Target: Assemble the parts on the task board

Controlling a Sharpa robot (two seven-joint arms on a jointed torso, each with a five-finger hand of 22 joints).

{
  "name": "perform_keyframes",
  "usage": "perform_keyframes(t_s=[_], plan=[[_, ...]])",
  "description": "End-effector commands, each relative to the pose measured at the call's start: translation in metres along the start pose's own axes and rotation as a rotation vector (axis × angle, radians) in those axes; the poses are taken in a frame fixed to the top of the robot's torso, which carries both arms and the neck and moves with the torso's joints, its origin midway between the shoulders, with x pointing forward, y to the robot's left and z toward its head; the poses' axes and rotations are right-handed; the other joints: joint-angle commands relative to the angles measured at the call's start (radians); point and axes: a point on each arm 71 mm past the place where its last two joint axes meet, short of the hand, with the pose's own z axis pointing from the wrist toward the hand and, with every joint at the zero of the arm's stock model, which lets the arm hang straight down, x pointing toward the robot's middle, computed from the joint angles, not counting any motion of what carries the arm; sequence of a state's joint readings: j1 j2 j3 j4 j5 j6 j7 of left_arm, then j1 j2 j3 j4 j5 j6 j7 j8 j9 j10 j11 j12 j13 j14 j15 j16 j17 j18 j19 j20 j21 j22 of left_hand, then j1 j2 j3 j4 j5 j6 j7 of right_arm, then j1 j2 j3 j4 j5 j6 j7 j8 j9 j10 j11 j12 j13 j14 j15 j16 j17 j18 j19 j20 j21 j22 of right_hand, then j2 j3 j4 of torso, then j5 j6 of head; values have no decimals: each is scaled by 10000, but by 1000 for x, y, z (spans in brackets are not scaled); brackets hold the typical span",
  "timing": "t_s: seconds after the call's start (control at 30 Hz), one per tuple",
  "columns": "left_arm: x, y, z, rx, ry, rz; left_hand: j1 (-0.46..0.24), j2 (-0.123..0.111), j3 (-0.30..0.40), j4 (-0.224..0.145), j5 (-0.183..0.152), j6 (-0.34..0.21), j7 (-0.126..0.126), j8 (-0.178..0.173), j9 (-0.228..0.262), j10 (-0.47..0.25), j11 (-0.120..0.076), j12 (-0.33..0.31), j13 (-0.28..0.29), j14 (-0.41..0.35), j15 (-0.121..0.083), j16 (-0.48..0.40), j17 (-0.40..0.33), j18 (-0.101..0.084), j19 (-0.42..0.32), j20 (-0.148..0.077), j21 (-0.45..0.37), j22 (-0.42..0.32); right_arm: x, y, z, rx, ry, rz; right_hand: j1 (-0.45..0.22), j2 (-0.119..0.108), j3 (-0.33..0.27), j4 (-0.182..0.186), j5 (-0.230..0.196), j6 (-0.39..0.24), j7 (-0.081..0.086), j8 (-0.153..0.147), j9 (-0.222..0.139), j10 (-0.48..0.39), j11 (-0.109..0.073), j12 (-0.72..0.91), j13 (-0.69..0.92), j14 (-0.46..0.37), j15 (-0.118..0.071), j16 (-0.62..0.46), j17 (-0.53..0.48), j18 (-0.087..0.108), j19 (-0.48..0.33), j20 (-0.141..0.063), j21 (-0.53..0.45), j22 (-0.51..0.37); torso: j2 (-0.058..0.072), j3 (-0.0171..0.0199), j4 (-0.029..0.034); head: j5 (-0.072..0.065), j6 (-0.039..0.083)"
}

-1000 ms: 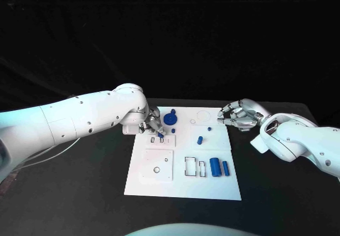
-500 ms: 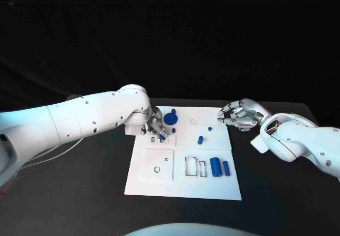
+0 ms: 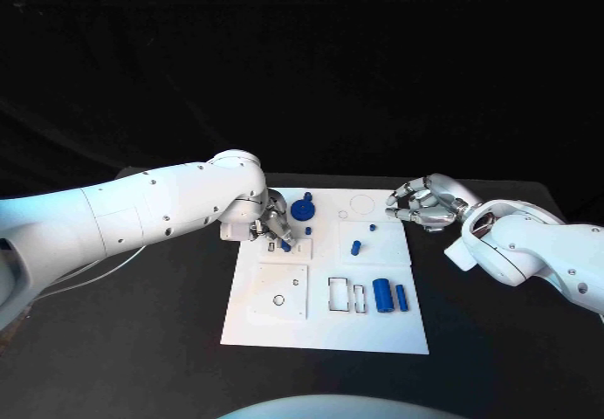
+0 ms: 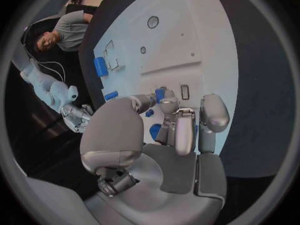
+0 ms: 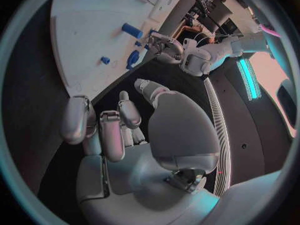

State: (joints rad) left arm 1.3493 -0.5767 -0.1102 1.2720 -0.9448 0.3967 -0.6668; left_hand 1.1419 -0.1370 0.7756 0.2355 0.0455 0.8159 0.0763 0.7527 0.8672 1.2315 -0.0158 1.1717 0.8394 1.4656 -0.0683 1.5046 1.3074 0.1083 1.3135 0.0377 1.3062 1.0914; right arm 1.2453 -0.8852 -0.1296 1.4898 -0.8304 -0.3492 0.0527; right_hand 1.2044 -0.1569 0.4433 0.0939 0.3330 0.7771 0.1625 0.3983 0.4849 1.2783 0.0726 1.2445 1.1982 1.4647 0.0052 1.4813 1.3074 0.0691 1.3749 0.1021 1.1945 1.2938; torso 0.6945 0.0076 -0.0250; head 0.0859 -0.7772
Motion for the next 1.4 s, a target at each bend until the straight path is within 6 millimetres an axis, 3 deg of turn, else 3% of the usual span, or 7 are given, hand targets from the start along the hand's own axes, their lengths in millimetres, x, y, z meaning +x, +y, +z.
perform_keyframes(t_s=[0.03,1.07,1.23,1.4], plan=[[3,-1,0,-73,142,372,-77,43,1220,-1212,54,268,-218,57,-9,72,-8,32,9,720,-52,68,1396,-83,55,9,53,15,1,1,0,-117,58,-53,26,4,22,10,29,-76,-14,35,-9,-40,15,47,-10,558,-66,-60,459,194,-69,5,-57,-9,1,-4,-7,-5,4],[7,-1,3,-140,-49,947,-88,1,1185,-1238,53,318,-255,127,63,101,-40,59,32,748,-76,122,1506,-84,52,-5,58,25,1,0,0,-89,55,-59,1,0,25,28,37,-80,-17,56,-23,-17,13,75,14,564,-66,-50,486,188,-55,6,-40,11,-2,-1,-2,-17,-16],[7,-2,4,-163,-110,888,-234,31,1092,-1079,50,345,-273,165,127,128,-53,80,60,748,-90,126,1513,-83,41,-22,53,21,1,1,0,-88,49,-59,1,0,25,28,37,-80,-17,56,-23,-17,13,75,14,564,-66,-50,486,188,-55,6,-40,11,2,0,-2,-11,-14],[7,-3,6,-177,-107,744,-518,195,881,-696,51,422,-308,211,211,136,-79,78,41,751,-112,136,1533,-94,69,-43,86,82,1,1,0,-83,40,-74,-1,-1,30,28,39,-81,-19,64,-28,-32,11,60,-7,558,-67,-63,457,195,-68,6,-70,-8,-3,4,1,-7,-8]])
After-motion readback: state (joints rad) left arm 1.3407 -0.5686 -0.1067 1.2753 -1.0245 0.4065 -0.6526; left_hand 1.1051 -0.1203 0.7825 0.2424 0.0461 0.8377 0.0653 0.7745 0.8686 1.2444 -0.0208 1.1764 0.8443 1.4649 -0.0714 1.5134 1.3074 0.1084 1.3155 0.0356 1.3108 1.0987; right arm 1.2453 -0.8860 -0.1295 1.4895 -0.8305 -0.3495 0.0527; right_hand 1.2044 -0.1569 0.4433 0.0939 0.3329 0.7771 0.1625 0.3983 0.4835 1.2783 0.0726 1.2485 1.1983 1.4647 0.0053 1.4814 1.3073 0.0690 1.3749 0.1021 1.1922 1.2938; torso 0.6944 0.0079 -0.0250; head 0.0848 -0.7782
